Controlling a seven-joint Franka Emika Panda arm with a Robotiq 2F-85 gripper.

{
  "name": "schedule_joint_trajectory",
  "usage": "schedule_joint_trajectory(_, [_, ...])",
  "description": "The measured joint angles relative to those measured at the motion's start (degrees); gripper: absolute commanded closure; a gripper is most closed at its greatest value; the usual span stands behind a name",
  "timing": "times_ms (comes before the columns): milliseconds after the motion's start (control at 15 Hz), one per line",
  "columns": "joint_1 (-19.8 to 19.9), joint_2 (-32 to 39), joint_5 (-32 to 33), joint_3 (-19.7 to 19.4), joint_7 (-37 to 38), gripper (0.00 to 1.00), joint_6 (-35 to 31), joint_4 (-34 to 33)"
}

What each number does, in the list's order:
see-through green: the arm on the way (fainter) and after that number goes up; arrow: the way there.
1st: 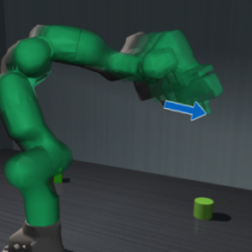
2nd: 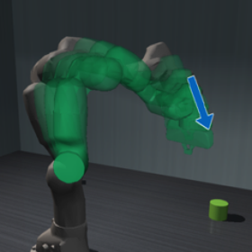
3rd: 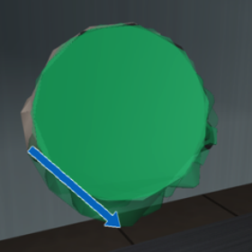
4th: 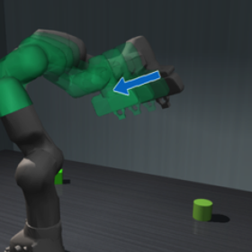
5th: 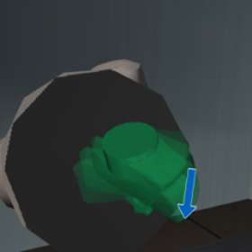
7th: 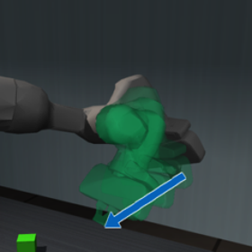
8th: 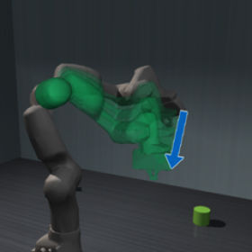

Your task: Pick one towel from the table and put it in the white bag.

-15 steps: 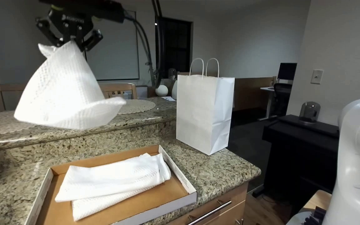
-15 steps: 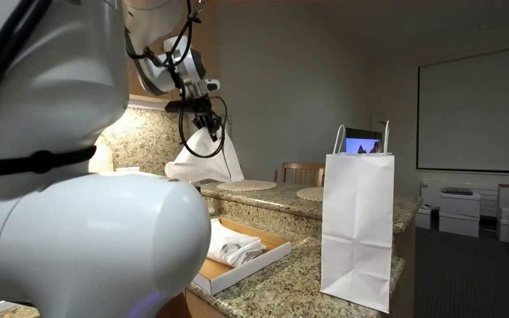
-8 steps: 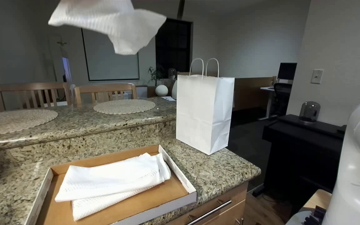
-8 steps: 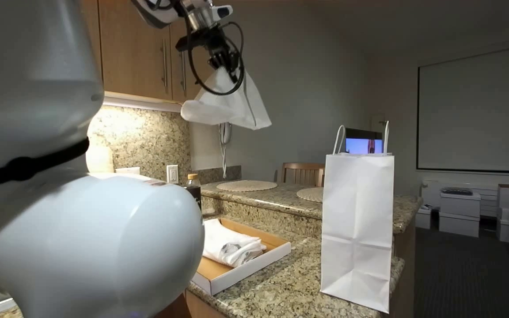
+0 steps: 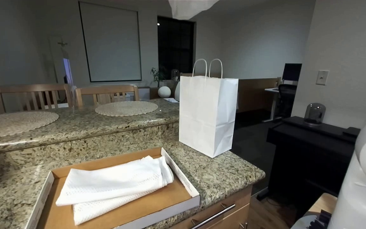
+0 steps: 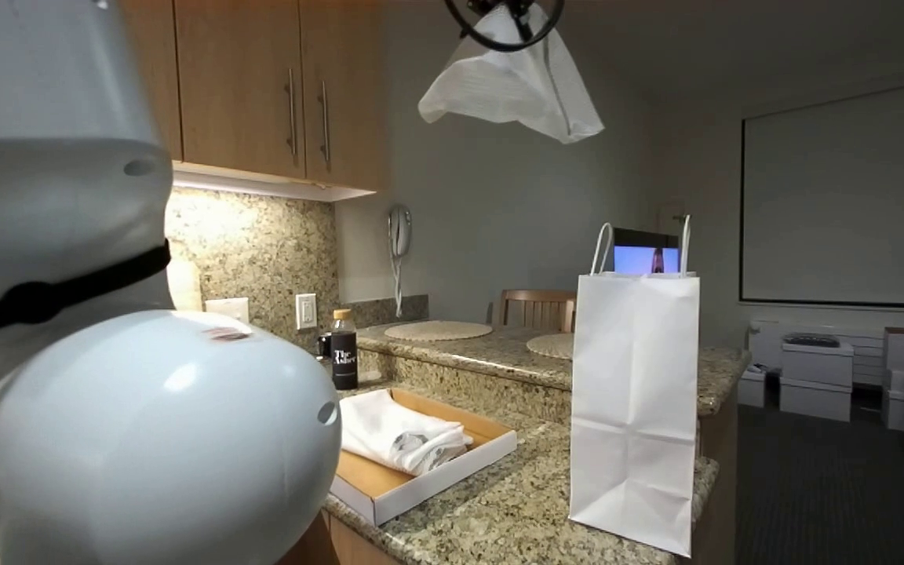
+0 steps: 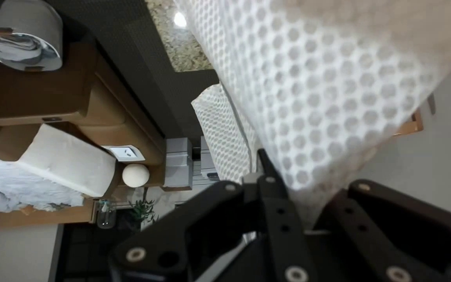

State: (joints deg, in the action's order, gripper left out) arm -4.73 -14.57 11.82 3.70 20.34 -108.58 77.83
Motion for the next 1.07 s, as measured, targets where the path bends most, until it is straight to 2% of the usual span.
schedule_joint_trajectory(267, [1.56,2.35,-7.49,-10.02,-11.12,0.92,0.00,-0.78])
schedule_joint_trajectory(467, [1.54,5.72,-13.82,-14.73,-18.03,0.92,0.23,-0.46])
schedule_joint_trajectory(800, [1.56,11.31,-25.91,-19.29,-27.56,0.92,5.45,-0.19])
schedule_joint_trajectory(1067, [1.51,12.23,-28.78,-19.73,-31.47,0.92,11.42,0.95])
